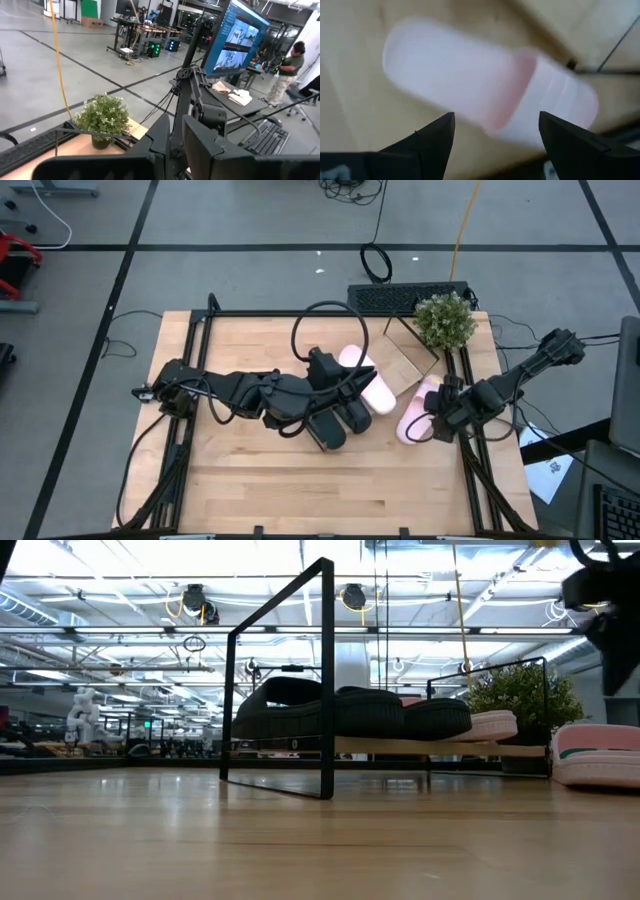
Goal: Pick and place slides into the shelf
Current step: Put the pink slipper on the shelf
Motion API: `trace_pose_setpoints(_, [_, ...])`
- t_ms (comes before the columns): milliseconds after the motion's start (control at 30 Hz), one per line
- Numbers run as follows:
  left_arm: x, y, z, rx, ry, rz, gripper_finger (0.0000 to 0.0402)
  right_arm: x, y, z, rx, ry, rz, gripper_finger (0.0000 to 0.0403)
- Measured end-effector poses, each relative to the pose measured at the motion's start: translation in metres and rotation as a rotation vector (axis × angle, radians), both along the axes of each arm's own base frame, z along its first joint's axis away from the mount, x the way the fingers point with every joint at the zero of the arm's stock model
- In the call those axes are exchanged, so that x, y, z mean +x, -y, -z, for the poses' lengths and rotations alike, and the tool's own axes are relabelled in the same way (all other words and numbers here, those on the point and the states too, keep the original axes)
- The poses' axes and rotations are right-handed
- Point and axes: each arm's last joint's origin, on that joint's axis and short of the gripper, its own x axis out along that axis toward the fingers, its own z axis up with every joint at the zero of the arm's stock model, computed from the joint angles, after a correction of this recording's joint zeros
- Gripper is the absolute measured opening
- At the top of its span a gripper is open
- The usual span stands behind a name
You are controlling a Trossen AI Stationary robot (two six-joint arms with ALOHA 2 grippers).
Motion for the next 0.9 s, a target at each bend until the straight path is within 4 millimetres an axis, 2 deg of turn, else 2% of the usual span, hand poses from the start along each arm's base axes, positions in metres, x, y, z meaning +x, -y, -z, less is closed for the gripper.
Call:
trace_pose_setpoints(133, [0.0, 0.0, 0.0, 0.03, -0.013, 0.007, 0.0047, 0.003, 0.003, 0.001, -0.078, 0.029, 0.052, 0.0267])
trace_pose_setpoints(333, [0.0, 0.0, 0.0, 0.044, -0.019, 0.011, 0.0047, 0.007, 0.003, 0.005, -0.054, -0.024, 0.074, 0.0253])
trace_pose_setpoints(700, [0.0, 0.0, 0.005, 0.061, -0.07, 0.012, 0.0047, 0.01, 0.003, 0.011, -0.121, -0.044, 0.094, 0.0251])
trace_pose_setpoints(900, [-0.001, 0.003, 0.005, 0.061, -0.07, 0.02, 0.0047, 0.012, 0.002, 0.023, -0.112, -0.008, 0.115, 0.0251])
